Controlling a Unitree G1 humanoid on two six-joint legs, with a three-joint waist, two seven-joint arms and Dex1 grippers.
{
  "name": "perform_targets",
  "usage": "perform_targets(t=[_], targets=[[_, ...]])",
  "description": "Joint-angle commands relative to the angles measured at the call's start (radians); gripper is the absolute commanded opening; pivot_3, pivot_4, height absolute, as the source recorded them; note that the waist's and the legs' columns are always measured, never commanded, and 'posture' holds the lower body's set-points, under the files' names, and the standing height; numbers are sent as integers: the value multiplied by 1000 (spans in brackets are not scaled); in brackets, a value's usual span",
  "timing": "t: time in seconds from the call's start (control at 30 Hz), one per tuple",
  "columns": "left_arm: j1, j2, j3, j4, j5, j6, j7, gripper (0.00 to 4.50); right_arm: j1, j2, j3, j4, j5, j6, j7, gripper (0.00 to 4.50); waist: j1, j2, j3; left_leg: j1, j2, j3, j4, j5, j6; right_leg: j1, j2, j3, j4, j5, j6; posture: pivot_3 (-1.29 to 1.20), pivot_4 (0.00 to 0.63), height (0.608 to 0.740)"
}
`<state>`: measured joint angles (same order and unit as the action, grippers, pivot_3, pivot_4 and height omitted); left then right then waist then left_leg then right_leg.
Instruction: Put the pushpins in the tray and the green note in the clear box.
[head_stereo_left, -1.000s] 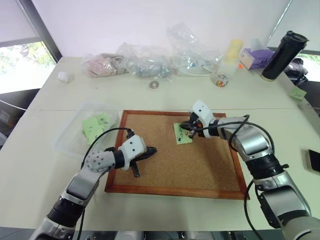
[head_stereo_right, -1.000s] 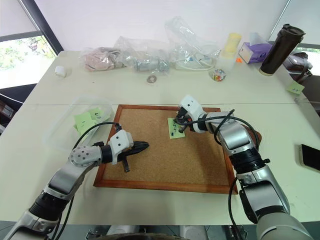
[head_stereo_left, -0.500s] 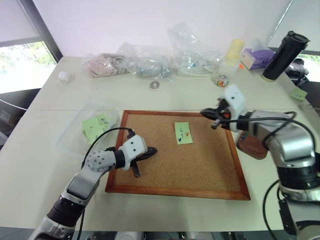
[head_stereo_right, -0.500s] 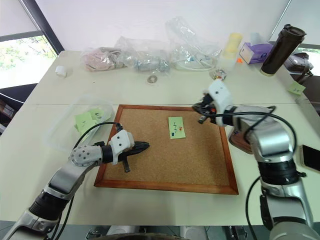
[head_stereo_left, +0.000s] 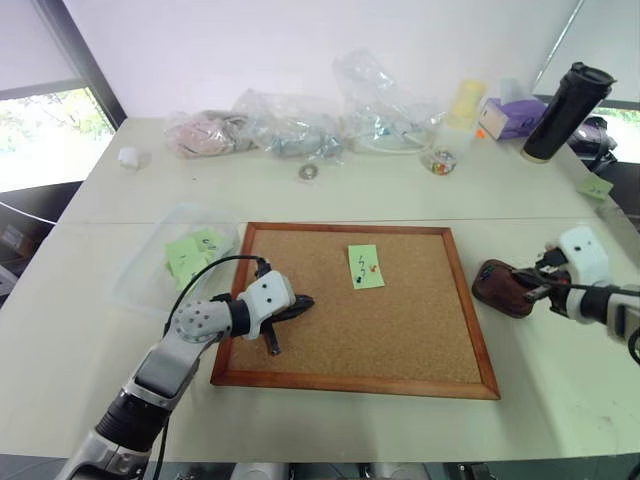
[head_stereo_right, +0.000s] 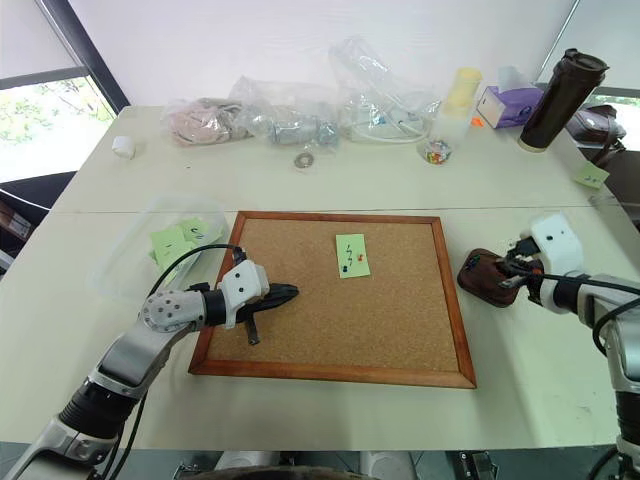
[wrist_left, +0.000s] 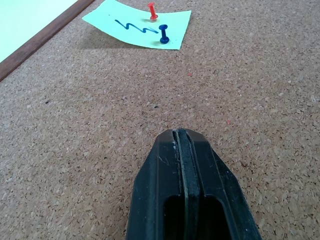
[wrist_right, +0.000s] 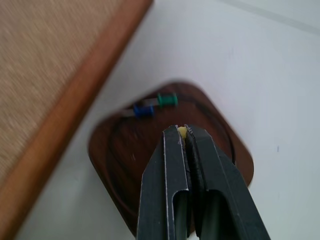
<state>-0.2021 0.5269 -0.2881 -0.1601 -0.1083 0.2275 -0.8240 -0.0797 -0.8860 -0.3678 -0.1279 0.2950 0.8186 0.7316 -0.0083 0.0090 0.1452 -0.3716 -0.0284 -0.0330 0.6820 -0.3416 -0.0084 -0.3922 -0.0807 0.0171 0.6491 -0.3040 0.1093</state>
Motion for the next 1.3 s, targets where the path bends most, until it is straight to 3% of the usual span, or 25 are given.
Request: perform_targets(t=[0.03, 0.17, 0.33, 0.57, 0.67, 0.77, 0.87, 1.07, 1.3], targets=[[28, -1, -50, 41, 35, 29, -12, 0, 0, 0, -32, 28, 4, -39, -9, 288, 1, 1, -1, 0, 0, 0, 0, 0, 0, 0, 0, 0, 0, 0, 0, 0, 150, 740], [28, -2, -48, 39, 37, 31, -13, 0, 10, -2, -34, 45, 11, -51, -10, 1845, 3, 1, -1, 0, 0, 0, 0, 1, -1, 0, 0, 0, 0, 0, 0, 0, 150, 740], [25, -3, -43, 41, 37, 33, -14, 0, 11, -5, -49, 19, 30, -37, -14, 4406, 3, 2, -1, 0, 0, 0, 0, 1, -1, 0, 0, 0, 0, 0, 0, 0, 150, 740], [19, -2, -42, 44, 38, 32, -17, 0, 15, -18, -50, -27, 61, -28, -1, 4406, 4, 2, -1, 0, 0, 0, 1, 1, -1, 1, 0, 0, 0, 0, 0, 0, 150, 740], [17, 0, -40, 47, 39, 31, -18, 0, -27, -2, -58, -110, 141, 27, 16, 4406, 3, 2, -1, 0, 0, 0, 0, 1, -1, 0, 0, 0, 0, 0, 0, 0, 150, 740], [14, 0, -37, 51, 41, 31, -16, 0, -98, 36, 74, -259, 205, 61, 29, 4406, -1, 3, -2, 0, 0, 0, 0, 0, -1, 0, 0, 0, 0, 0, 0, 0, 150, 740], [15, 0, -37, 50, 41, 33, -17, 0, -168, 98, 181, -284, 209, 74, -1, 4406, 3, 1, -2, 1, 0, -1, 1, 0, 0, 2, 1, 0, 0, 0, 0, 0, 150, 740], [12, -3, -34, 44, 41, 39, -14, 0, -286, 212, 372, -205, 142, 41, -54, 4406, 6, 0, -2, 0, -1, -1, 1, 3, -5, 0, 0, 0, 0, 0, 0, 0, 150, 740], [33, 6, -26, 24, 43, 45, -3, 0, -305, 270, 456, -104, 87, -29, -49, 4406, 10, 0, -2, -1, -1, -1, 1, 3, -5, -1, 0, 0, 0, 0, 0, 0, 150, 740]])
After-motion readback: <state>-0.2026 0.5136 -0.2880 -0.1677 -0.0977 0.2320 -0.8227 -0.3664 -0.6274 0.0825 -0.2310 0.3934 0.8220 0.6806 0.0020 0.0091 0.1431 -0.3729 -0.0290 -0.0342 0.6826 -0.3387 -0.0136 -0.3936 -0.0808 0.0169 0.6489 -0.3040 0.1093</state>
